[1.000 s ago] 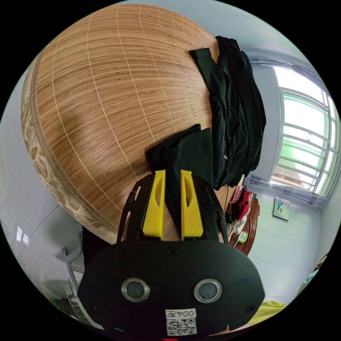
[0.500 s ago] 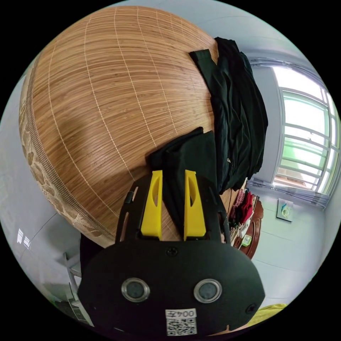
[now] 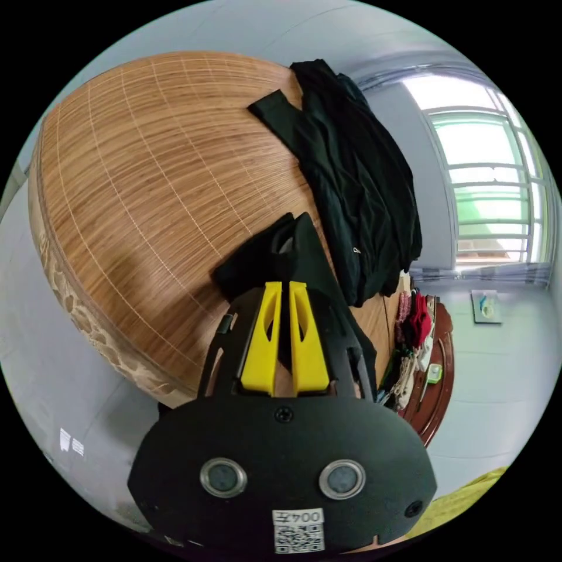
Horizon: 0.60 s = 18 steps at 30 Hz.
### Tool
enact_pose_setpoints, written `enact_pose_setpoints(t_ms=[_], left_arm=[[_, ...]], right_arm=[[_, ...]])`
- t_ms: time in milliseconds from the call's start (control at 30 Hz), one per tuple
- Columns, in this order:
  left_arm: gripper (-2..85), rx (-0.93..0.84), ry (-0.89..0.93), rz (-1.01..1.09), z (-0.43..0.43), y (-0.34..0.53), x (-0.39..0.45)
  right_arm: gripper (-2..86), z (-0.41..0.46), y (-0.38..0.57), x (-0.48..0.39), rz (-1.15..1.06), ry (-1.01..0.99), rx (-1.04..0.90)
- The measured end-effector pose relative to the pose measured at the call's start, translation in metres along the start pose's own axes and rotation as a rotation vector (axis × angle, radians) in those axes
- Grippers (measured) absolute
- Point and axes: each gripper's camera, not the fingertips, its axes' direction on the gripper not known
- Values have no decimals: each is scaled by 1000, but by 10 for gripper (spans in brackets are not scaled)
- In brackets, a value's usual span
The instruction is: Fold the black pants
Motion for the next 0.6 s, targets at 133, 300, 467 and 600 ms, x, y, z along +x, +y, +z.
enact_pose_setpoints(t_ms=[133, 300, 467, 600], left_arm=[[35, -68, -58, -43, 20, -1, -34], [53, -67, -21, -98, 17, -5, -35], [69, 83, -147, -13, -43, 5, -3], [69, 25, -115, 212, -21, -1, 63]], right_arm=[[49, 22, -2, 4, 6, 52, -75], [62, 27, -2, 5, -7, 31, -139], [82, -8, 20, -4, -100, 103, -72], [87, -9, 41, -52, -452, 289, -57]])
